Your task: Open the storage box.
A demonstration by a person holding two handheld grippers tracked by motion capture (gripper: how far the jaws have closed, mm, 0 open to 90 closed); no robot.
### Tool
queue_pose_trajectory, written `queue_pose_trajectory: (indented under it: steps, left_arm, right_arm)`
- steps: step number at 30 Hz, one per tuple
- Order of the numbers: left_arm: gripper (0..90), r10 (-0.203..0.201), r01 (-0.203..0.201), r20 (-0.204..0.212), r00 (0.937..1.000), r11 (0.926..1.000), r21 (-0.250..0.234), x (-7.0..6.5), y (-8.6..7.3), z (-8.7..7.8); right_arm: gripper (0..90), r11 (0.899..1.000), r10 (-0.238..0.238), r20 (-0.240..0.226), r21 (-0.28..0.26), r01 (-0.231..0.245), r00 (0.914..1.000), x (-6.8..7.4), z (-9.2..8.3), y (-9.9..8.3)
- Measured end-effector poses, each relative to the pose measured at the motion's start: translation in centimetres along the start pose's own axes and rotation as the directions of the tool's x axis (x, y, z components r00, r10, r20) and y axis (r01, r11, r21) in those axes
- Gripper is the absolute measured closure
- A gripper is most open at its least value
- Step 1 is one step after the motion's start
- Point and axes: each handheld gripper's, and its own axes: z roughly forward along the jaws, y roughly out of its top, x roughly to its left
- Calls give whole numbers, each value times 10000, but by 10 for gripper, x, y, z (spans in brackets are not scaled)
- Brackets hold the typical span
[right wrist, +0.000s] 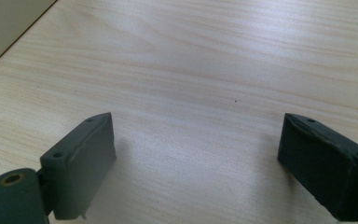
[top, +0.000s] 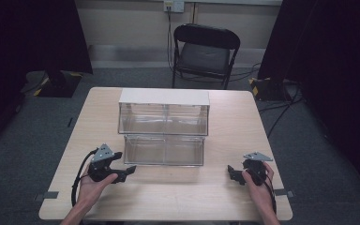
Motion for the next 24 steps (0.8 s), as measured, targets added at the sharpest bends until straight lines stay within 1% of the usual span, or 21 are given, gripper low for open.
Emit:
queue_pose_trajectory:
  steps: [2, 4, 7, 8, 9, 11, 16, 17, 24]
  left_arm:
    - [185, 88, -88, -26, 10000, 10000, -8, 0, 0, -1]
    - [181, 21, -21, -9, 10000, 10000, -62, 0, 0, -1]
    - [176, 27, -27, 0, 10000, 9999, -136, 0, 0, -2]
    - [174, 97, -97, -40, 9999, 9999, -109, 0, 0, -2]
    - [173, 21, -21, 1, 10000, 9999, -148, 0, 0, -2]
    - [171, 17, -17, -1, 10000, 9999, -171, 0, 0, -3]
    - [168, 24, -23, 36, 10000, 9997, -255, 0, 1, -4]
    - [168, 104, -104, -1, 9999, 9996, -249, 0, 1, -4]
    - [168, 98, -98, 5, 10000, 9996, -275, 0, 1, -4]
  right_arm:
    - [102, 10000, -1, 1, 1, 1, 10000, 0, 0, 0]
    - [102, 10000, 1, -1, 0, -1, 10000, 0, 0, 0]
    - [102, 10000, 1, -1, 0, -1, 10000, 0, 0, 0]
    - [102, 10000, 0, 2, 0, 0, 10000, 0, 0, 0]
    - [102, 10000, 0, 0, 0, 0, 10000, 0, 0, 0]
    - [102, 10000, 0, 0, 0, 0, 10000, 0, 0, 0]
    - [102, 10000, 1, 1, 1, -1, 10000, 0, 0, 0]
    - [102, 10000, 1, 3, 2, -1, 10000, 0, 0, 0]
    - [102, 10000, 2, 2, 1, -2, 10000, 0, 0, 0]
